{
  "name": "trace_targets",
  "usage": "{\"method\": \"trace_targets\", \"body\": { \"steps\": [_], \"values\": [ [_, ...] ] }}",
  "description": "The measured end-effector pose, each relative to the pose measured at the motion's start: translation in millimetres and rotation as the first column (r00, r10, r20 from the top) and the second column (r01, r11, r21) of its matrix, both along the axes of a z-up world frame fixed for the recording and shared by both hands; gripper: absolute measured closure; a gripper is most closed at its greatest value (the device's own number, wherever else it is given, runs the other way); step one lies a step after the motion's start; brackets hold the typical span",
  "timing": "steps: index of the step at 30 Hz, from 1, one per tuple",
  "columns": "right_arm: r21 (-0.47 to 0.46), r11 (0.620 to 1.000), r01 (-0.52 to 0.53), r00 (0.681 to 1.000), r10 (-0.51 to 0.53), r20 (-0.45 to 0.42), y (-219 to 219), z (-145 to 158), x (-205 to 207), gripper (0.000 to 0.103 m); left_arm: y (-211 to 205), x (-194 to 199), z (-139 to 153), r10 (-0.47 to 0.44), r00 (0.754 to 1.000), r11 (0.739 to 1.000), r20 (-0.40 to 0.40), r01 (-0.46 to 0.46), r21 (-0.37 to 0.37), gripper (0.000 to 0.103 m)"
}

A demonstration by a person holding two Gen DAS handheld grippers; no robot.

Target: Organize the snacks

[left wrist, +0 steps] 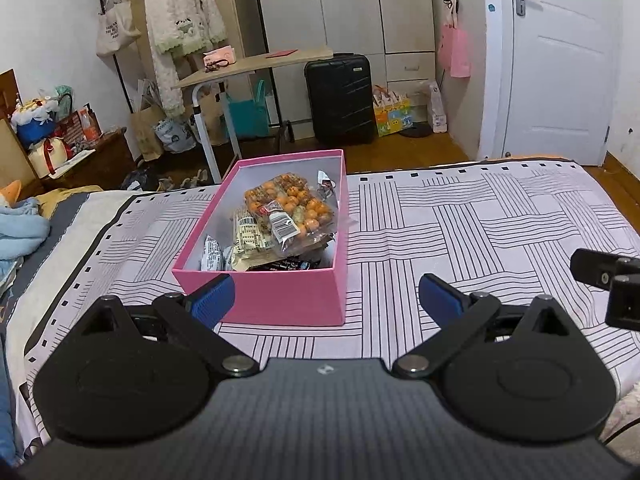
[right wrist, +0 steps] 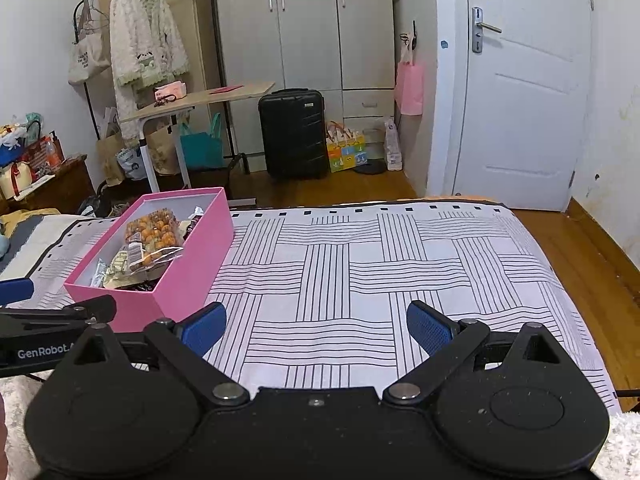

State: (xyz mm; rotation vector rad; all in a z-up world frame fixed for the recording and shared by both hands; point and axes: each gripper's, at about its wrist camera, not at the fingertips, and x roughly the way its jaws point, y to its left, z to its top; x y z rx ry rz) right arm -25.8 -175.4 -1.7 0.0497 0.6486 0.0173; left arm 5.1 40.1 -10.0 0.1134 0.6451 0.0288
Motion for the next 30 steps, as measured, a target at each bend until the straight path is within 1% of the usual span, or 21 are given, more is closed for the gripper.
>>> {"method": "trace_targets", "body": {
  "steps": [4,9,25,30],
  "values": [
    [-0.01,1.0,0.001,1.0,-0.001,-0.005,0.7,-1.1,0.9,0.004,0.4,0.5,-0.6,-0.018,1.0,1.0,-0.024,0.018,-0.018,0.003],
    [-0.014,1.0,0.003,1.0,-0.004,-0.011,-1.0,-2.5,0.8,0.004,-2.5,1.0,-0.1,-0.028,0.999,1.0,-0.035,0.028,-0.005,0.003],
    [-0.022,1.0,-0.004,1.0,0.003,-0.027,-1.0,-6.1,2.0,0.004,0.2,0.4,-0.8,-0.022,0.999,0.999,-0.046,0.021,-0.031,0.003],
    [-0.025,1.0,-0.008,1.0,0.007,-0.03,-0.2,-7.1,1.6,0.004,0.2,2.0,-2.3,-0.017,0.998,1.0,-0.057,0.015,-0.021,0.003]
  ]
}}
